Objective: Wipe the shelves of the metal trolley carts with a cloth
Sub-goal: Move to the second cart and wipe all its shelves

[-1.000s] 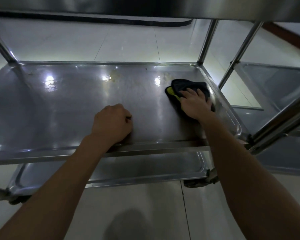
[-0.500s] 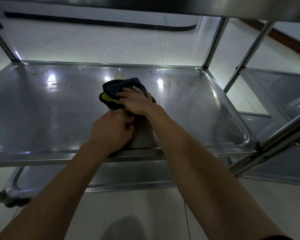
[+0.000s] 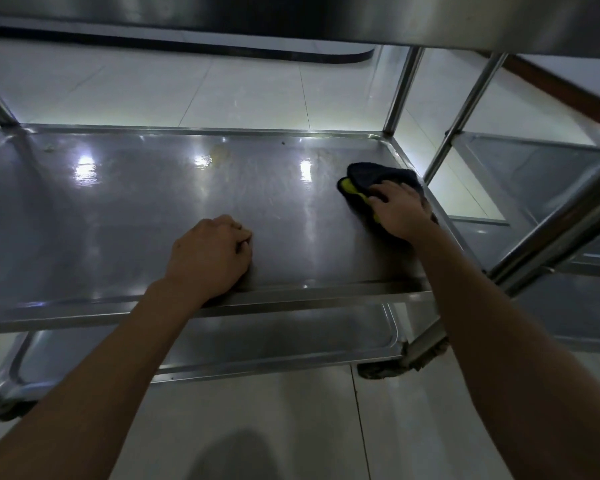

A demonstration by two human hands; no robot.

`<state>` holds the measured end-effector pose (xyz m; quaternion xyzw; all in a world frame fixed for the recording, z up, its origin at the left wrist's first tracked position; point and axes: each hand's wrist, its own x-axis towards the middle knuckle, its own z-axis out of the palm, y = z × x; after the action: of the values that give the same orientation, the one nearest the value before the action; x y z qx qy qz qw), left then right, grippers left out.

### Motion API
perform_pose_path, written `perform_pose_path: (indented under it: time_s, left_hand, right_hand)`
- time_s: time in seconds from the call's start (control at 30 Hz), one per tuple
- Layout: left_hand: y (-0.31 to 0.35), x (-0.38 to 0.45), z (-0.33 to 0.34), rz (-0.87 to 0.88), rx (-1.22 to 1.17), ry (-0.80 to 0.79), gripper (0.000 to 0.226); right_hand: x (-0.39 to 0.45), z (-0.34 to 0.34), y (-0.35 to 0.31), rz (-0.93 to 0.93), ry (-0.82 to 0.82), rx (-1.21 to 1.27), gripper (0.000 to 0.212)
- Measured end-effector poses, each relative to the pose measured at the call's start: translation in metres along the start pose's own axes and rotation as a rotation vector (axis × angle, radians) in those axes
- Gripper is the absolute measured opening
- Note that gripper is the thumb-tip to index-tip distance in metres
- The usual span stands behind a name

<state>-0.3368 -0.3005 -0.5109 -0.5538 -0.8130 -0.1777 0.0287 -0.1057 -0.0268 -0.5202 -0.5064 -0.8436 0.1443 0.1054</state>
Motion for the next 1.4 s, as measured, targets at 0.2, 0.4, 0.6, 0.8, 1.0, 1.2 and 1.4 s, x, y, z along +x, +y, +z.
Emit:
perform_pose_path:
  time_s: [0.2, 0.4, 0.6, 0.8, 1.0, 1.2, 1.4]
  left_hand:
    - [0.001, -0.002, -0.003, 0.045, 0.042, -0.068, 0.03]
    - [0.005, -0.005, -0.01, 0.044, 0.014, -0.127, 0.028]
    - [0.011, -0.019, -0.017, 0.068, -0.006, -0.162, 0.03]
    - [0.024, -0.043, -0.017, 0.078, -0.157, -0.14, 0.041]
    - [0.021, -0.055, -0.014, 0.161, -0.075, -0.108, 0.028]
    - [0.017, -0.054, -0.009, 0.189, -0.028, -0.078, 0.027]
    - [0.025, -0.05, -0.01, 0.13, -0.013, -0.068, 0.023]
  right_hand:
    - [-0.04, -0.001, 0.001, -0.009, 0.081, 0.036, 0.041]
    - [-0.097, 0.001, -0.017, -0.031, 0.099, 0.062, 0.036]
    - [-0.144, -0.002, -0.039, 0.015, 0.036, 0.044, 0.041]
    - [-0.172, 0.002, -0.057, 0.024, 0.075, 0.063, 0.034]
    - [-0.181, 0.004, -0.064, -0.05, 0.117, 0.103, 0.025]
    - [-0.187, 0.001, -0.066, -0.081, 0.138, 0.098, 0.025]
    - [-0.183, -0.007, -0.051, 0.125, 0.165, 0.01, 0.035]
